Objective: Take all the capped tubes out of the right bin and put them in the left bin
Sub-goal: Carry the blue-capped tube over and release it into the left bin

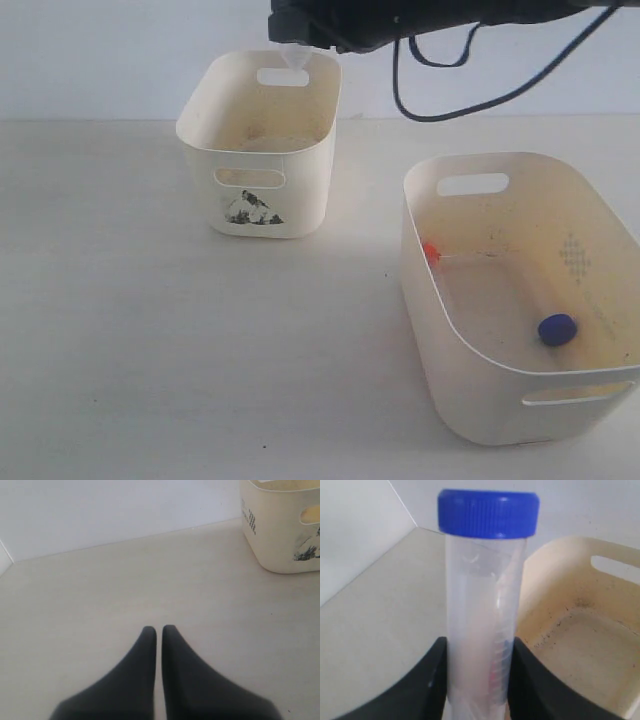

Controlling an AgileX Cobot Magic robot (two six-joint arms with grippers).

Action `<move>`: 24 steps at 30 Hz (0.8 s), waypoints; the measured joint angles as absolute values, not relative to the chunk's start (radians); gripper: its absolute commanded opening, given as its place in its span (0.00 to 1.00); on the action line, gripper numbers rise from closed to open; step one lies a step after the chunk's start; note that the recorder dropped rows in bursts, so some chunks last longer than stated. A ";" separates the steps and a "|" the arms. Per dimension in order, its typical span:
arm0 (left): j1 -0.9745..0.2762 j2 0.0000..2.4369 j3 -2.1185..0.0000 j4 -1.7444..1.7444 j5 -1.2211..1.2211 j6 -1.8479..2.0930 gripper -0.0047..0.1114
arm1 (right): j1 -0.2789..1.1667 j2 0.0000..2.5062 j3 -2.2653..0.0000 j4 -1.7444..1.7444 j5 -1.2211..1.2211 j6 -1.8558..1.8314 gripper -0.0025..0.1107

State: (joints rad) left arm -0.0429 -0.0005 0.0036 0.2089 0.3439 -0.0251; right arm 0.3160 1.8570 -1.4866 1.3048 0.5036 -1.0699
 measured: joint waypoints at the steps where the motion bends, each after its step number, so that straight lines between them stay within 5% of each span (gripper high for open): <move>1: -0.043 0.000 0.004 0.209 0.344 -0.025 0.08 | 0.327 1.876 -1.508 1.307 0.494 -1.072 0.30; 3: -0.043 0.000 0.004 0.209 0.344 -0.025 0.08 | 0.336 1.905 -1.542 1.309 0.478 -1.074 0.54; 5: -0.043 0.000 0.004 0.209 0.344 -0.025 0.08 | 0.339 1.932 -1.563 1.309 0.468 -1.052 0.61; 7: -0.043 0.000 0.004 0.209 0.344 -0.025 0.08 | 0.339 1.947 -1.568 1.294 0.452 -1.018 0.45; 10: -0.043 0.000 0.004 0.209 0.344 -0.025 0.08 | 0.339 1.953 -1.572 1.248 0.443 -0.962 0.01; 18: -0.043 0.000 0.004 0.209 0.344 -0.025 0.08 | 0.323 1.857 -1.572 0.986 0.557 -0.796 0.02; 24: -0.043 0.000 0.004 0.209 0.344 -0.025 0.08 | 0.286 1.675 -1.573 0.402 0.783 -0.328 0.02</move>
State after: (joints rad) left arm -0.0429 -0.0005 0.0036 0.2089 0.3439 -0.0251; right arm 0.2859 1.6749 -1.5731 0.4021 0.7831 -0.3281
